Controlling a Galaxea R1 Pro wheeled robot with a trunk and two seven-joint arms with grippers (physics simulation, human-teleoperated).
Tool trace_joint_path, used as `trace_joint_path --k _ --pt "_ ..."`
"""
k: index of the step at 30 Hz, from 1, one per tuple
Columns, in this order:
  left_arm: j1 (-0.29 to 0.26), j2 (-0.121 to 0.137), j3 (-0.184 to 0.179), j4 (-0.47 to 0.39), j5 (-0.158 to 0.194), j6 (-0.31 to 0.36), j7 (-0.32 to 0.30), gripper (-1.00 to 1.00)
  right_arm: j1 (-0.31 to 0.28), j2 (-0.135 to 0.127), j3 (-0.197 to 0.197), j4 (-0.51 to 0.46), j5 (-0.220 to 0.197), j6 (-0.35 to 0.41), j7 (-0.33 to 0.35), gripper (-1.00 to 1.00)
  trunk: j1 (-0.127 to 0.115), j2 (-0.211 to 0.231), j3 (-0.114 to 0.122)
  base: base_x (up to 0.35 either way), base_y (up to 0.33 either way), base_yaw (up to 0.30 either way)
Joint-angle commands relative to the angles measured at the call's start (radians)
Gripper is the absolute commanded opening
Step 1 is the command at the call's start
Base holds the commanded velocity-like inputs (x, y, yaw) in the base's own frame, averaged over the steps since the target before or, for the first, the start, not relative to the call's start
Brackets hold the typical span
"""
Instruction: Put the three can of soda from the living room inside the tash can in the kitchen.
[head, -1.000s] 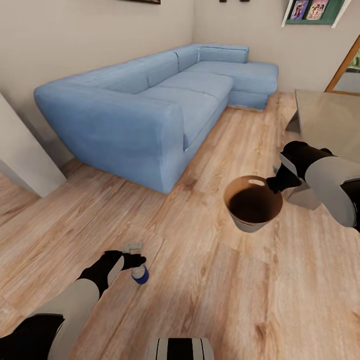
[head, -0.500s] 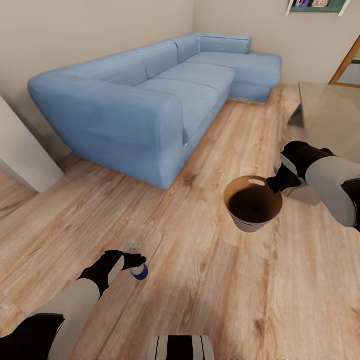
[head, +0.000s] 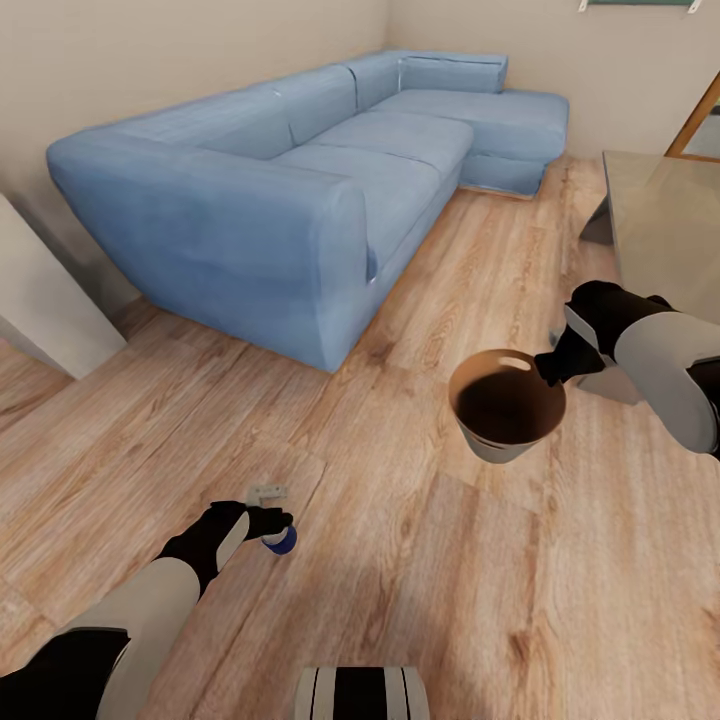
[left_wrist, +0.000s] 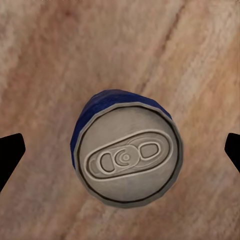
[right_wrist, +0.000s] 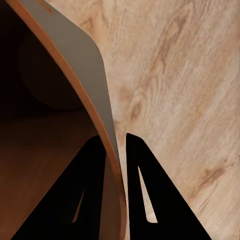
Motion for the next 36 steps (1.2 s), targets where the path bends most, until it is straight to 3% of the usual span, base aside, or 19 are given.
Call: trace_joint_path --k 1,22,33,36 --pt "0.0 0.0 0.0 0.0 0.0 0.0 0.0 1.0 -0.001 -0.001 -0.004 0.0 -0.012 0.001 0.006 -1.0 0.0 0.0 0.0 0.0 0.0 0.0" --pt "0.001 0.0 -0.001 0.0 0.0 -0.002 0.0 1.0 -0.051 -0.007 -0.005 -0.001 -0.011 0.001 0.006 -1.0 0.0 0.0 0.0 0.0 0.0 0.0" --pt "0.001 0.0 0.0 0.0 -0.001 -0.001 0.052 1.0 -0.069 -0.005 -0.006 -0.001 -0.01 0.001 0.006 -1.0 0.005 -0.003 -0.042 0.0 0.0 0.0" --pt "0.001 0.0 0.0 0.0 0.0 -0.001 0.055 1.0 -0.07 -0.005 -0.006 -0.001 -0.01 0.001 0.006 -1.0 0.005 -0.003 -0.042 0.0 0.0 0.0"
